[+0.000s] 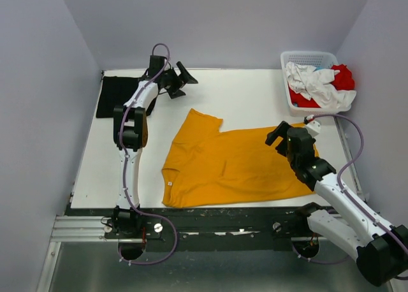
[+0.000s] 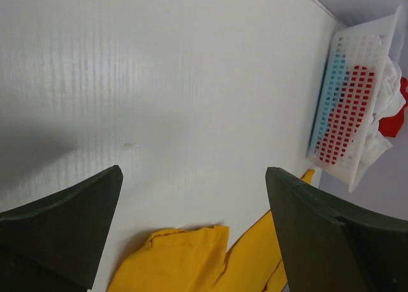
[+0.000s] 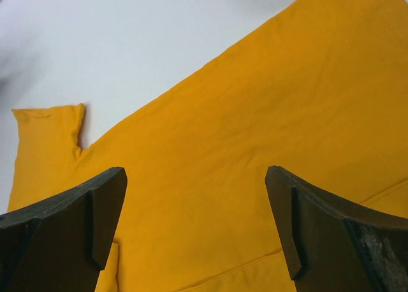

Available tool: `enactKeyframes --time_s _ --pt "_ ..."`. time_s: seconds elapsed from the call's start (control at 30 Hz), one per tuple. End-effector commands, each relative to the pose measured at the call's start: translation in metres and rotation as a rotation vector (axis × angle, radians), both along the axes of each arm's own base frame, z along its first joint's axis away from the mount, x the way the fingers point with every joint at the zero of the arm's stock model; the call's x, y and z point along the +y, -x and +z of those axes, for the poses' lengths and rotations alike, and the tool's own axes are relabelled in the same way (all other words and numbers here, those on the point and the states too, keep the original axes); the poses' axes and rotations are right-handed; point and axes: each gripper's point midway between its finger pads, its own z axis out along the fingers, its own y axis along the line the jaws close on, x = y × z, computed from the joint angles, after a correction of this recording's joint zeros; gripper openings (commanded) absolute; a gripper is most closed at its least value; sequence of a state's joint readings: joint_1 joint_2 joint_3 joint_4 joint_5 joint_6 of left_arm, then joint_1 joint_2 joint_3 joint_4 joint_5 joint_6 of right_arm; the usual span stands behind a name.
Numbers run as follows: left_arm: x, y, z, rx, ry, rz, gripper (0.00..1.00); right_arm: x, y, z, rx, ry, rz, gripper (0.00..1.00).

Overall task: Fold and stack the t-shirts
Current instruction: Grab the side of the flattened tshirt furthest away from the robot with both arms

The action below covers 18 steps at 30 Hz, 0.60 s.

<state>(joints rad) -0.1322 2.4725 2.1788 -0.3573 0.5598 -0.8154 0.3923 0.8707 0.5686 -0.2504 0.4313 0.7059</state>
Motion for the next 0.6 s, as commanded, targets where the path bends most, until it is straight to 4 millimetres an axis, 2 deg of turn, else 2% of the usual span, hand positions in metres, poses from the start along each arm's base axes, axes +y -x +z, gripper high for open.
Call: enactKeyframes --time_s 0.0,0.1,0.3,0.57 --pt "-0.019 0.024 -0.019 0.121 0.124 -0.051 0.99 0.001 -0.007 0.009 -0.036 -0.026 -0.013 1.00" --pt "-0.018 0.035 -0.024 0.198 0.151 -0.036 0.99 0.004 -0.008 0.012 -0.038 -0.043 -0.008 1.00" --pt "-0.041 0.055 -0.025 0.242 0.247 -0.144 0.98 0.007 -0.006 0.013 -0.043 -0.068 -0.002 1.00" --pt "-0.044 0.084 -0.032 0.327 0.176 -0.177 0.98 0.003 -0.002 0.022 -0.062 -0.069 -0.015 1.00"
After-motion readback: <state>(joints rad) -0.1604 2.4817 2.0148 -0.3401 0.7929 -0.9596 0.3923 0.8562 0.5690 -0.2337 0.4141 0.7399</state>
